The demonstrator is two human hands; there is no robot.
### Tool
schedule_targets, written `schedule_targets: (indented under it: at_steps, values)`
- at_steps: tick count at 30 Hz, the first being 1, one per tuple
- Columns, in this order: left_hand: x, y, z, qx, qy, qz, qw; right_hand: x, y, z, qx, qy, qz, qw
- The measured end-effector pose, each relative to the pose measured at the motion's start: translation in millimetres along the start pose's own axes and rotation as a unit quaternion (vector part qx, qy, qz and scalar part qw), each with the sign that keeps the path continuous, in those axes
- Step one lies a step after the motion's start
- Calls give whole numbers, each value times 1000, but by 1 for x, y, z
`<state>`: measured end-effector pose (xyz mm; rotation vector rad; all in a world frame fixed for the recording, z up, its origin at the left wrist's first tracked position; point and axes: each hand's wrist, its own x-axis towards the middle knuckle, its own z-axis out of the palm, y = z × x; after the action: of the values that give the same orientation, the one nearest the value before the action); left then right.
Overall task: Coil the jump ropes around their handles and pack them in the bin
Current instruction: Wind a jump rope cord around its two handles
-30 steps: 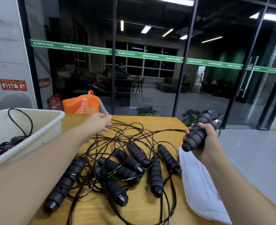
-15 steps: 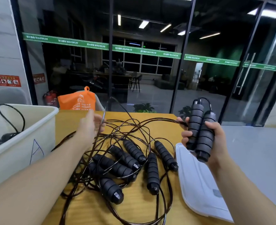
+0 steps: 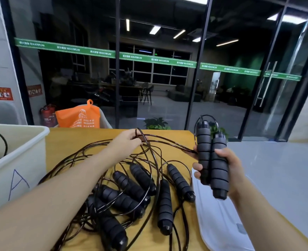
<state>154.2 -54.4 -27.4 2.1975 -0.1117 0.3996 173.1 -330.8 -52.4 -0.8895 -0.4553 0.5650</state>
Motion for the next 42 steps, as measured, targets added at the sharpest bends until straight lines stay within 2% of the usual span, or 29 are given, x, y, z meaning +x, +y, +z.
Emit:
schedule_targets:
  at_steps: [3, 9, 13, 17, 20, 25, 27, 30, 33, 38, 40, 42]
  values:
    - [-6, 14, -9, -11, -6, 30, 999, 4, 3, 0, -12, -1, 14, 1000]
    - [2, 28, -51, 129, 92, 57, 986, 1, 4, 1, -34, -35, 60, 997]
    - [-3, 30, -83, 203, 147, 20, 968, -2, 4, 0, -95, 14, 52, 994]
    - [-17, 35, -106, 236, 184, 21, 954, -6, 2, -2, -180, 102, 37, 978]
    - [-26, 38, -120, 211, 176, 15, 961, -12, -2, -5, -240, 147, 47, 958]
    - [-36, 55, -139, 174, 96, 10, 980, -22, -4, 5, -317, 175, 97, 927]
    - [-36, 63, -145, 174, 106, 27, 979, -24, -2, 15, -398, 182, 116, 892]
    - [-35, 72, -148, 169, 117, 46, 978, -21, 3, 29, -527, 153, 143, 824]
    - [-33, 80, -142, 233, 130, 62, 962, -10, 11, 39, -595, 145, 153, 776]
    - [-31, 94, -128, 376, 115, 30, 919, 6, 21, 53, -696, 145, 152, 686]
    - [-30, 99, -125, 398, 111, 35, 910, 8, 24, 56, -740, 149, 143, 640]
    - [-29, 104, -125, 391, 110, 45, 913, 10, 26, 59, -758, 153, 139, 619]
